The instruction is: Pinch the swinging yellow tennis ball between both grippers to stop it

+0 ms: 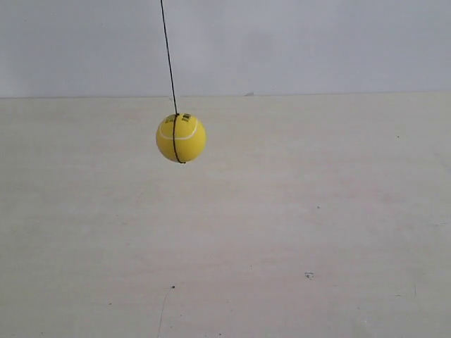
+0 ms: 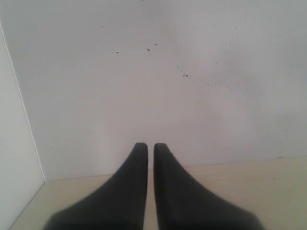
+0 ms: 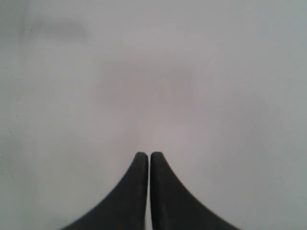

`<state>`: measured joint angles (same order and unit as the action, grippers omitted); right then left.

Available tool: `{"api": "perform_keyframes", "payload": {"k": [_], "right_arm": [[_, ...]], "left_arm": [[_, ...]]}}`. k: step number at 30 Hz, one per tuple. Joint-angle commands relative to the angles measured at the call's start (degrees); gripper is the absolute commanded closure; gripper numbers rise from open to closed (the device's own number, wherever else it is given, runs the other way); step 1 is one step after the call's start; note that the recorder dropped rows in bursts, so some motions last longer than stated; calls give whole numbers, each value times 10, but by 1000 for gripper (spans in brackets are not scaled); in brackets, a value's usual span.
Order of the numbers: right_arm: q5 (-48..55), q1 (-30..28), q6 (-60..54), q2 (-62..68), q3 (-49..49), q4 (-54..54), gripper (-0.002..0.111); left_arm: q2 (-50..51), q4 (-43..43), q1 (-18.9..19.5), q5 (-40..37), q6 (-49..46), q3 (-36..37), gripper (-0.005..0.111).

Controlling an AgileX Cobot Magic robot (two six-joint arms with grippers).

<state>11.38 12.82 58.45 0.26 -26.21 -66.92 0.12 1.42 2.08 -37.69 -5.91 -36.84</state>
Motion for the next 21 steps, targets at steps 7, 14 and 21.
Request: {"api": "perform_keyframes", "payload": {"k": [7,14,21], "right_arm": [[1,-1,0,-3,3,2,108],[13,-1,-3,-3,3,50,108],[93,-1,-265,-3,18,357,108]], "left_arm": [[-1,-5,0,-5,-4,3,102],[-1,-5,0,-3,-4,3,102],[-1,-5,0,-3,-4,3,102]]}}
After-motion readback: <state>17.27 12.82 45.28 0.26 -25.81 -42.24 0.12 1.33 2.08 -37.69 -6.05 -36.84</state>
